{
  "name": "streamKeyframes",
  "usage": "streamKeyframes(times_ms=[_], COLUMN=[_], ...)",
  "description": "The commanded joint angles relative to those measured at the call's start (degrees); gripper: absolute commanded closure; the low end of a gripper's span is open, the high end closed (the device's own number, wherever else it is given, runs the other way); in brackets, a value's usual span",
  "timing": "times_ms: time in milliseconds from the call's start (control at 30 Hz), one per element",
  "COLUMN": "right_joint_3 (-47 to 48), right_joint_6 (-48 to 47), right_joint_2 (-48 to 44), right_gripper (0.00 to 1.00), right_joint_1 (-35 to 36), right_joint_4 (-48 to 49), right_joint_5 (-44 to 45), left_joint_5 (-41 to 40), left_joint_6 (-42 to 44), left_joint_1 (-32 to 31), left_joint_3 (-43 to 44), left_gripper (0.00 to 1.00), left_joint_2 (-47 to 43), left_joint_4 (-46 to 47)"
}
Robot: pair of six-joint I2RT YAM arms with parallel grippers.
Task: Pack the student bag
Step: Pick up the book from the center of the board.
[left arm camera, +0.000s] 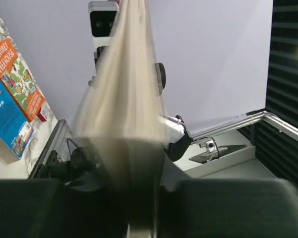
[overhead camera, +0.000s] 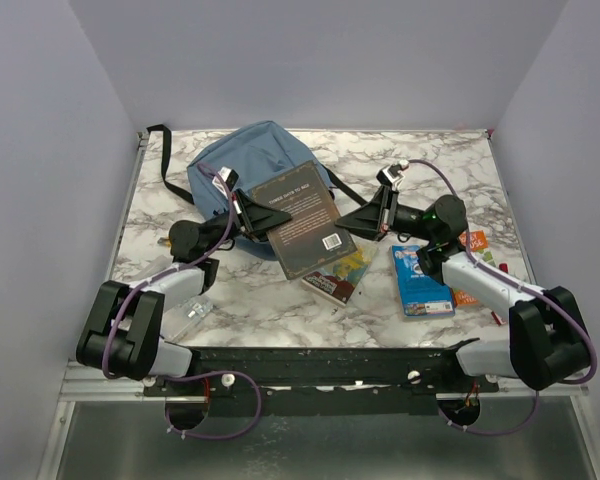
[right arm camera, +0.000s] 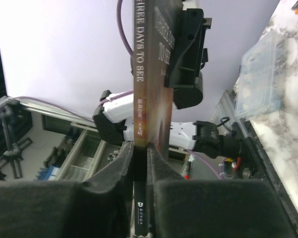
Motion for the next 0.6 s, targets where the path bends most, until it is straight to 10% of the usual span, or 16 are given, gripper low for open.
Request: streamKeyframes(times_ms=[0, 133, 267, 567], right_joint_3=[-0.59, -2.3, -4.99, -7.38], right_joint_6=[-3.26, -7.64, -7.24, -6.89], right_joint_2=[-1.45, -4.68, -6.29, -8.13], right_gripper=[0.67, 0.29, 0.12, 0.28], right_joint_1=[-0.19, 0.59, 3.7, 14.28], right_joint_4=[-1.35, -8.44, -7.71, -7.45], right_joint_5=[1.78, 6.36, 11.09, 27.91], left_joint_5=[-3.05, -8.06, -12.96, -19.52], left_joint_6=[-4.66, -4.41, -3.89, 6.03], left_joint_1=[-0.42, -0.47, -0.76, -1.92], left_joint_3=[-2.1, -3.52, -4.09, -3.67], left_gripper=[0.87, 1.0, 1.0, 1.0], left_joint_2=[-0.25, -1.23, -1.61, -7.46], left_joint_4=[14.65, 14.54, 13.94, -2.31])
